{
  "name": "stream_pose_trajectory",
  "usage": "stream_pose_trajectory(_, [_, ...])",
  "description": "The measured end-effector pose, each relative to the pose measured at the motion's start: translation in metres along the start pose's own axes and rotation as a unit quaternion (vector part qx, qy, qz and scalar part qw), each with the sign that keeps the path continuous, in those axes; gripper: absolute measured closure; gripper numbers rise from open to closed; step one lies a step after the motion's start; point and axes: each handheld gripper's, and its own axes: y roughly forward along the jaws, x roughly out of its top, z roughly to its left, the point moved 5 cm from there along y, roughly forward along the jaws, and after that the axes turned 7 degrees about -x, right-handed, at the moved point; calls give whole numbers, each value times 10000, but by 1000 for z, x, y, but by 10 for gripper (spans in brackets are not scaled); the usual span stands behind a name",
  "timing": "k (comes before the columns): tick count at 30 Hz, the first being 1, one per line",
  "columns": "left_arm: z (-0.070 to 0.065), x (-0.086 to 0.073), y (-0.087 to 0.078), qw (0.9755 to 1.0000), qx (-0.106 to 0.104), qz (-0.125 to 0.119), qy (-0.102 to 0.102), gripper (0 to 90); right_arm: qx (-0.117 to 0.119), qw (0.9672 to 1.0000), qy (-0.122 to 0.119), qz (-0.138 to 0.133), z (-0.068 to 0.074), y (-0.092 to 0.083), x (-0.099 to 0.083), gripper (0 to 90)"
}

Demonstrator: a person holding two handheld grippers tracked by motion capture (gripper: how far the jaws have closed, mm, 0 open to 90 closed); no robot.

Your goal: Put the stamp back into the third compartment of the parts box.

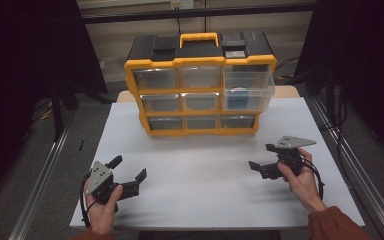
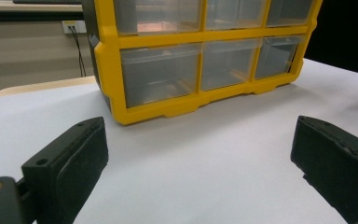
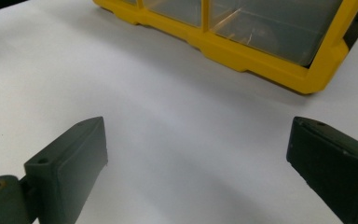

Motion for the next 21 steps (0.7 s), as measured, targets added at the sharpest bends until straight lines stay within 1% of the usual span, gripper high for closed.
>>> stream_pose_trajectory(1, [1, 0, -1, 10000, 89, 10, 6, 40, -57, 9997, 125, -181, 2, -3, 0, 50])
stream_pose_trajectory(2, [1, 0, -1, 10000, 89, 10, 6, 39, -62, 9995, 175, -246, 2, -4, 0, 50])
stream_pose_trajectory(3, [2, -1, 0, 10000, 100, -4, -4, 38, -125, 9991, 192, -359, 3, -6, -1, 50])
stream_pose_trajectory(4, [2, -1, 0, 10000, 100, -4, -4, 38, -125, 9991, 192, -359, 3, -6, -1, 50])
stream_pose_trajectory(5, [3, -1, -1, 10000, 52, 12, 7, 38, -171, 9986, 209, -446, 3, -8, -1, 49])
stream_pose_trajectory(6, [3, -2, -1, 10000, 75, 19, -9, 37, -364, 9972, 226, -611, 2, -13, -2, 49])
stream_pose_trajectory(7, [4, -2, -2, 10000, 81, 42, 10, 37, -390, 9964, 278, -702, 1, -16, -2, 49])
stream_pose_trajectory(8, [4, -2, -2, 10000, 81, 42, 10, 37, -395, 9962, 336, -698, 1, -18, -4, 49])
stream_pose_trajectory(9, [4, -2, -2, 10000, 63, -34, -48, 37, -434, 9959, 319, -720, 0, -22, -5, 49])
stream_pose_trajectory(10, [5, -2, -3, 9999, 102, -27, -12, 37, -522, 9951, 306, -777, 0, -25, -7, 46])
stream_pose_trajectory(12, [6, -3, -3, 9999, 119, -7, -21, 37, -662, 9933, 349, -884, -2, -31, -11, 39])
stream_pose_trajectory(13, [6, -3, -3, 9999, 119, -7, -21, 37, -696, 9925, 379, -930, -2, -34, -13, 32])
stream_pose_trajectory(14, [6, -3, -3, 9999, 142, -6, -27, 37, -696, 9925, 379, -930, -2, -34, -13, 32])
stream_pose_trajectory(15, [5, -3, -3, 9999, 120, -30, -85, 37, -730, 9916, 406, -983, -3, -37, -14, 32])
stream_pose_trajectory(16, [6, -3, -5, 9998, 187, -9, -36, 37, -848, 9890, 461, -1117, -5, -44, -15, 32])
stream_pose_trajectory(17, [6, -3, -5, 9998, 158, -59, -100, 37, -885, 9877, 523, -1177, -6, -46, -15, 32])
stream_pose_trajectory(18, [6, -3, -5, 9998, 158, -59, -100, 37, -885, 9877, 523, -1177, -6, -46, -15, 32])
stream_pose_trajectory(19, [6, -4, -7, 9998, 201, 4, -53, 37, -972, 9855, 579, -1265, -8, -52, -16, 33])
stream_pose_trajectory(20, [6, -4, -7, 9998, 201, 4, -53, 36, -972, 9855, 579, -1265, -8, -52, -16, 33])
stream_pose_trajectory(21, [6, -4, -8, 9997, 221, -2, -86, 36, -1005, 9842, 648, -1304, -9, -55, -17, 33])
